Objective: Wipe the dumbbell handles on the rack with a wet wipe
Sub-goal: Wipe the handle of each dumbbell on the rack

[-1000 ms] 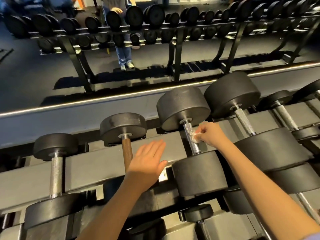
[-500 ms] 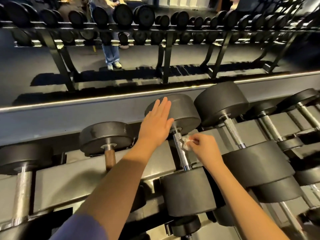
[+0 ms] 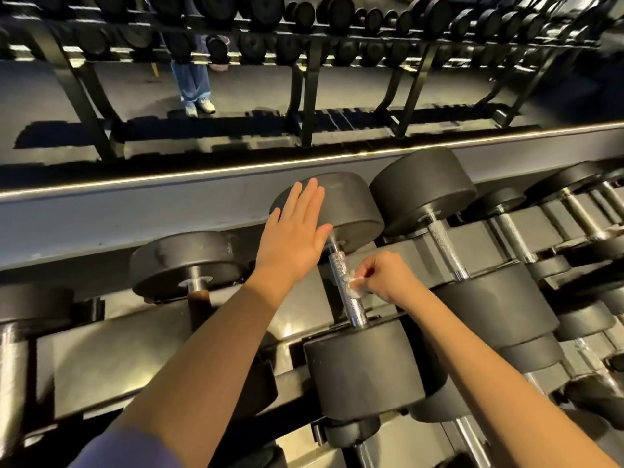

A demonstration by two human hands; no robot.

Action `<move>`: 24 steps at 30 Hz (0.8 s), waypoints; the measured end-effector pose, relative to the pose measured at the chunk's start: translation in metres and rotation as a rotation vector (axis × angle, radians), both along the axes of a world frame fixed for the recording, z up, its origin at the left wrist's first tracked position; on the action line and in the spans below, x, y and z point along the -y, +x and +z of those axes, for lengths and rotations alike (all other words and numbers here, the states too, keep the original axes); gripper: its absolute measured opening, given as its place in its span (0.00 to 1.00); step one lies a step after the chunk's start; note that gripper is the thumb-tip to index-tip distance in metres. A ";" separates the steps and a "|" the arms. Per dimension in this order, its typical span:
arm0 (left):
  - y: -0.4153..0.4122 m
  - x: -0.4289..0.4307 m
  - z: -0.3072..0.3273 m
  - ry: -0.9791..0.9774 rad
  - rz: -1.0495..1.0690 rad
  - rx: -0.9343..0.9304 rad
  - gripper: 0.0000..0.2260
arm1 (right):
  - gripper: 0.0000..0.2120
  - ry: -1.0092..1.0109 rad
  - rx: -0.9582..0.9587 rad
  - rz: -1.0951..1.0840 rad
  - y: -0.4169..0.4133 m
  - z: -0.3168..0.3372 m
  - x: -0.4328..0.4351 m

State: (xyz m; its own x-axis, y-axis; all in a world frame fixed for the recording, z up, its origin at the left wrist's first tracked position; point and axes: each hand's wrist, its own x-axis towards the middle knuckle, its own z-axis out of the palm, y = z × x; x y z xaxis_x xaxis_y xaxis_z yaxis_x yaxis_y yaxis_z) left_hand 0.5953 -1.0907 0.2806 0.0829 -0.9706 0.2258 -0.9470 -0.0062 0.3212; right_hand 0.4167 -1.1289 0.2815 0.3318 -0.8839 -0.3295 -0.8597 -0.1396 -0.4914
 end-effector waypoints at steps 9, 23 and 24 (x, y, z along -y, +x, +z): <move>-0.001 0.000 0.000 -0.013 0.006 -0.013 0.27 | 0.06 -0.128 0.154 -0.094 0.021 0.002 -0.001; -0.001 0.003 -0.003 -0.009 0.014 -0.002 0.27 | 0.06 0.025 -0.051 -0.086 0.013 0.008 -0.003; -0.001 0.003 -0.003 -0.010 0.011 -0.006 0.27 | 0.05 0.062 -0.120 -0.045 0.010 0.008 -0.005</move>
State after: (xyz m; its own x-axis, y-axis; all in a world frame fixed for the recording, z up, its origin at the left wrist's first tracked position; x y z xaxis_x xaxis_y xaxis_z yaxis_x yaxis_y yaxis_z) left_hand 0.5944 -1.0940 0.2778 0.0951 -0.9673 0.2352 -0.9451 -0.0135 0.3266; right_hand 0.4264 -1.1237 0.2895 0.2469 -0.8737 -0.4192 -0.9177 -0.0719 -0.3908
